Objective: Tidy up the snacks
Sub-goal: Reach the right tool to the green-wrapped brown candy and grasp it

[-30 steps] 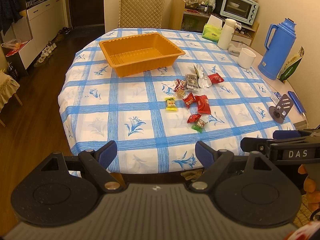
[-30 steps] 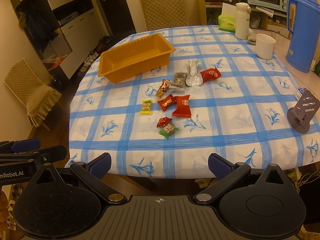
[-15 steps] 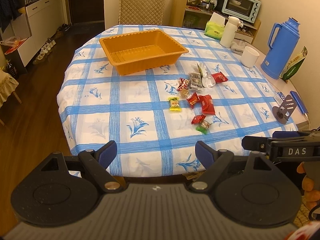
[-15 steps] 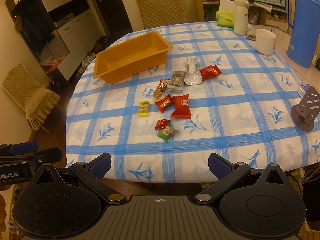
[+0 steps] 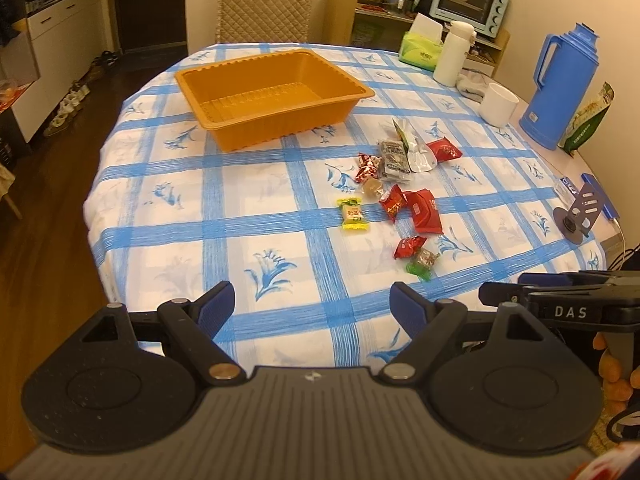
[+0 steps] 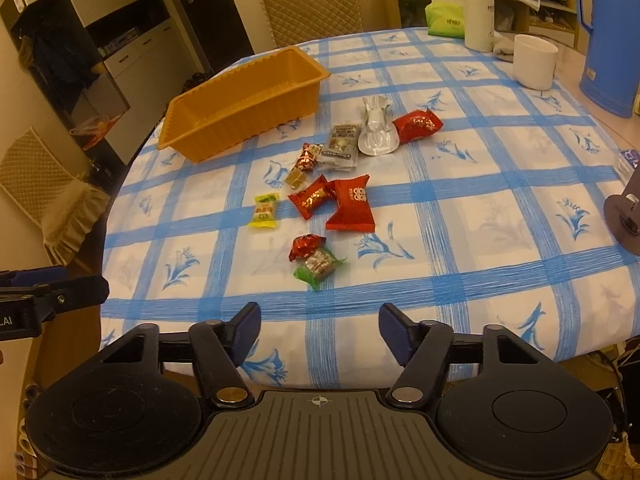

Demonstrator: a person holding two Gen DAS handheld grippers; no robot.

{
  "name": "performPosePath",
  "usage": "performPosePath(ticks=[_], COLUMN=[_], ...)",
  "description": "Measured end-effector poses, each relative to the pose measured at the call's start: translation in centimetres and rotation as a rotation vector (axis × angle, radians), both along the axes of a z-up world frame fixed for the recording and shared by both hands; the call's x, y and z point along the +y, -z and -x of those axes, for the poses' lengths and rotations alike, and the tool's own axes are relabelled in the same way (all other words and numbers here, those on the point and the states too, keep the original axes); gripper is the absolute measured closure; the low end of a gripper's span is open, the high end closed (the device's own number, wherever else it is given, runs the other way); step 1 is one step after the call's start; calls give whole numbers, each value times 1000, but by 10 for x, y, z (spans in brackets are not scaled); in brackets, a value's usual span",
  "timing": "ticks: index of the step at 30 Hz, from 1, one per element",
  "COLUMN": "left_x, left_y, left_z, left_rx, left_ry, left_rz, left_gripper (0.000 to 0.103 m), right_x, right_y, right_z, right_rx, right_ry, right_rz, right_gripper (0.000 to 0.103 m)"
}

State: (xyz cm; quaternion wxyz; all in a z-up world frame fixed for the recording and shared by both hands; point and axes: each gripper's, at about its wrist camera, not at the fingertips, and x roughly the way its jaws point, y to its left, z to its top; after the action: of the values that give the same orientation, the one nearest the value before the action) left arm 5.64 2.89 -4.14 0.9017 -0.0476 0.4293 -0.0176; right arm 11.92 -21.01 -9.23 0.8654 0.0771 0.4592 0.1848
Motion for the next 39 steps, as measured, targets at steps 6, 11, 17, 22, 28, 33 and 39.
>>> performPosePath(ticks=[6, 11, 17, 22, 28, 33, 39], left_x=[-1, -1, 4, 10, 14, 15, 11], left_y=[16, 28, 38, 44, 50, 54, 59], left_z=[-26, -44, -61, -73, -85, -94, -105], left_rx=[31, 58, 80, 99, 112, 121, 125], left_ry=[44, 82, 112, 133, 155, 177, 206], left_rz=[-6, -9, -8, -6, -1, 0, 3], left_gripper=[23, 27, 28, 35, 35, 36, 37], right_x=[10, 19, 30, 36, 44, 47, 50], right_y=[14, 25, 37, 46, 54, 59, 62], right_z=[-14, -27, -43, -52, -63, -67, -73], right_rx=[4, 12, 29, 50, 56, 59, 56], right_ry=[22, 53, 90, 125, 155, 161, 166], right_rz=[3, -2, 6, 8, 33, 44, 70], right_gripper=[56, 59, 66, 72, 73, 75, 75])
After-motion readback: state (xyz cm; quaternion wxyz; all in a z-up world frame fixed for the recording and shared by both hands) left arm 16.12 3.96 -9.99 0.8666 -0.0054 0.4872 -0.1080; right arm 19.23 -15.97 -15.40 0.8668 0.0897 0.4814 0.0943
